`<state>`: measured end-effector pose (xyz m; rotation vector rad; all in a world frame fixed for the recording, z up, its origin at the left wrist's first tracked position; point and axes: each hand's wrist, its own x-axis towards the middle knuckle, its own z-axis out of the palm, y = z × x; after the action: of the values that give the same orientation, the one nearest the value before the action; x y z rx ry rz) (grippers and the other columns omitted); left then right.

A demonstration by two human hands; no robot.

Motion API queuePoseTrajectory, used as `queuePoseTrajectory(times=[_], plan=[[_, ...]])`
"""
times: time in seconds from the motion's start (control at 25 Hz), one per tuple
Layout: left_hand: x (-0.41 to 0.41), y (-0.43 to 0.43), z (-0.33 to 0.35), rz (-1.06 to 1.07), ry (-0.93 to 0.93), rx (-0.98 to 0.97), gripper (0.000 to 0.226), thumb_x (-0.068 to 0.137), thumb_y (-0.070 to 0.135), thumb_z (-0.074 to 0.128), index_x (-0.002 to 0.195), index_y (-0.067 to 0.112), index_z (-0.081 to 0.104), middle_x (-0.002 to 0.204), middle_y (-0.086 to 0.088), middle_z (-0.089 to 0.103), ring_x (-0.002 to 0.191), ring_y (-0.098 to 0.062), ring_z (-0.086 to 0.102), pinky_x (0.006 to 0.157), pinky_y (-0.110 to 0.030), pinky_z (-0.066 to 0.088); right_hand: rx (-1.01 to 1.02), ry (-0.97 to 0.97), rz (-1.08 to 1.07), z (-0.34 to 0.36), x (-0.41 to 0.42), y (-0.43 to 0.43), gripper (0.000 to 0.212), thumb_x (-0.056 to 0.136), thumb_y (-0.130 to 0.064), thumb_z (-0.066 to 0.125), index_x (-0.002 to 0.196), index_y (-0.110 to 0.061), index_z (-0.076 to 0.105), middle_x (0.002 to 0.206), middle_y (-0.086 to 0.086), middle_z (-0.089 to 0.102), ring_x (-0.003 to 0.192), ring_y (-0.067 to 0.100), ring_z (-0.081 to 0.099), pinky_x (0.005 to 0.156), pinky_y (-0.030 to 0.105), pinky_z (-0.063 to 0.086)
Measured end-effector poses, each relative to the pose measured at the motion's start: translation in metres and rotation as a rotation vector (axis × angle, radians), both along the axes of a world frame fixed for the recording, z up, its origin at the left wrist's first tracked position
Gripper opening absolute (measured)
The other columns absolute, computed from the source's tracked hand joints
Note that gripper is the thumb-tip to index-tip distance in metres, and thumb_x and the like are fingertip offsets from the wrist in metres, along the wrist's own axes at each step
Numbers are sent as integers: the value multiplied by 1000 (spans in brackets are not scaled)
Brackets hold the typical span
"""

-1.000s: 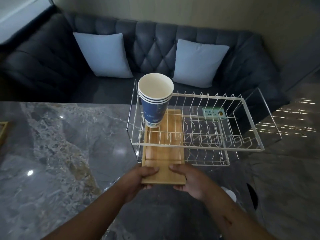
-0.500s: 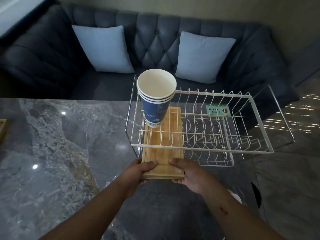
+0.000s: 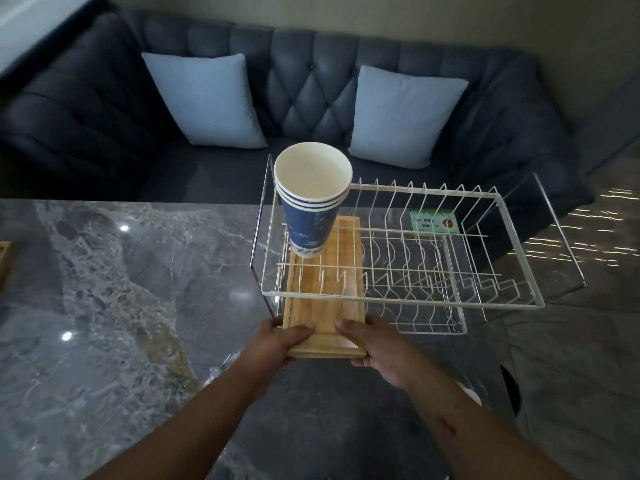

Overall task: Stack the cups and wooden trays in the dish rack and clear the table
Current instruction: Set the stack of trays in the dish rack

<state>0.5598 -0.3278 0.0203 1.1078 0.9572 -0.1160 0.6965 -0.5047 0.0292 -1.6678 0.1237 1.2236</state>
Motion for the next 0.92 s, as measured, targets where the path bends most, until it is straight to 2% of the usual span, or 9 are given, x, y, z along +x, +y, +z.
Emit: queuePoseTrajectory(times=[0.16,0.36,0.44,0.52,0.64,0.76,0.84,0.92], plan=[[-2,-6,-3,-12,-1,1,84,55,54,88,127,17,64,114,-4,78,108,-24,72,92,-42,55,-23,-64,-52,-2,-12,2,59,80,-46,81,128,-24,57,120,-1,70,108,19,68,90,45,60],[-3,-8,0,-58,27,66,59,77,58,74,123,22,69,108,3,79,104,-20,72,80,-34,52,-43,-32,-112,1,-24,8,43,81,-55,73,117,-34,61,119,-6,68,109,15,65,95,42,55],[-1,-13,2,-34,49,64,49,86,55,69,121,21,71,106,3,80,101,-18,73,78,-31,53,-88,-8,-141,1,-28,13,48,77,-58,71,116,-32,63,117,-7,68,108,15,63,100,43,51],[1,-14,5,-7,77,54,44,90,53,68,120,21,71,107,2,79,101,-17,72,72,-28,49,-88,33,-179,3,-28,18,44,78,-55,69,113,-30,64,117,-6,67,107,15,60,97,41,49],[2,-10,9,-20,96,26,38,92,50,67,118,22,70,105,5,79,100,-13,69,68,-26,45,-76,38,-128,6,-24,15,38,81,-53,70,110,-30,60,118,-6,64,107,14,57,90,39,47],[1,-6,8,-27,135,32,37,91,49,69,114,20,69,104,5,77,99,-15,67,70,-30,46,-115,5,-66,8,-25,11,48,81,-56,71,117,-29,54,118,-5,62,107,18,60,84,36,51],[-1,-5,9,-43,149,58,37,89,52,71,108,20,71,91,8,80,95,-15,69,70,-31,48,-120,-21,-59,9,-28,10,52,83,-58,69,122,-29,51,117,-3,63,105,21,63,84,36,55],[-3,-3,10,-63,157,104,39,85,57,73,100,21,73,80,16,80,85,-9,72,64,-28,49,-126,-52,-43,10,-30,9,54,84,-60,67,125,-30,50,118,-3,63,104,22,64,90,40,57]])
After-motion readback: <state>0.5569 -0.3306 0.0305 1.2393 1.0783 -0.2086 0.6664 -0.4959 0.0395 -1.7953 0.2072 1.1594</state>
